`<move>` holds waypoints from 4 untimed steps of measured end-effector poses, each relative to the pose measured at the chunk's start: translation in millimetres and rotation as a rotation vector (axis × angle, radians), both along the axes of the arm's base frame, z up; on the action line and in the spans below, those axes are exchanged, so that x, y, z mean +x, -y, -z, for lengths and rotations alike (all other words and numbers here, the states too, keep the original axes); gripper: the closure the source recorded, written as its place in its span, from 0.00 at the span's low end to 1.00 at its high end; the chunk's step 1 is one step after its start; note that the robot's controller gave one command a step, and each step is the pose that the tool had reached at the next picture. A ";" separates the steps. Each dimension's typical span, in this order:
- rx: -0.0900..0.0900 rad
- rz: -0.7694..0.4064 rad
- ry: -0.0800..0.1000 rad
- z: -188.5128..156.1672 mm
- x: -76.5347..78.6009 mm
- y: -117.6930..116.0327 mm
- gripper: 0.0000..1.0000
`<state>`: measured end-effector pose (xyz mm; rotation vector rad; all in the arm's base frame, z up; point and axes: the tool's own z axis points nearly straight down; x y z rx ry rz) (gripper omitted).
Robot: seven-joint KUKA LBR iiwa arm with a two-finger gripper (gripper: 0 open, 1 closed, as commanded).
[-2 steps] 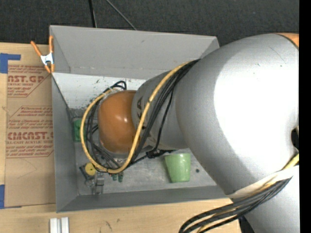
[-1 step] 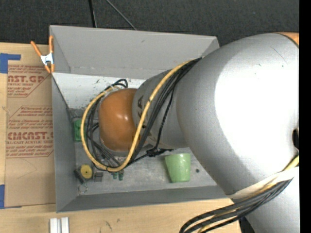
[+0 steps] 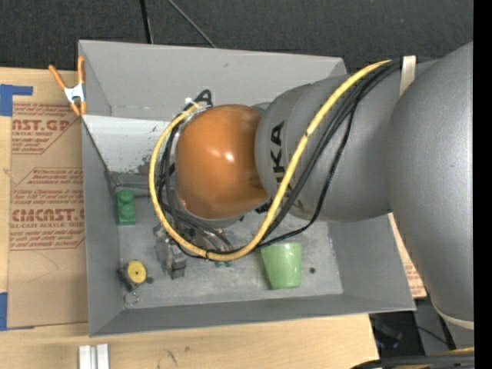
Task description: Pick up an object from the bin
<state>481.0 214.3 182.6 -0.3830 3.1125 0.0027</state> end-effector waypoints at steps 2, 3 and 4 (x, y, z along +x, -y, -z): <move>-0.004 -0.107 -0.010 106.0 9.9 -13.2 0.00; 0.000 0.061 -0.005 108.3 19.3 -27.7 0.00; -0.002 0.062 -0.006 108.6 19.3 -26.5 1.00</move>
Offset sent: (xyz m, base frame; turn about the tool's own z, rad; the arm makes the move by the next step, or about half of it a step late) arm 0.0000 0.0000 0.0000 0.0000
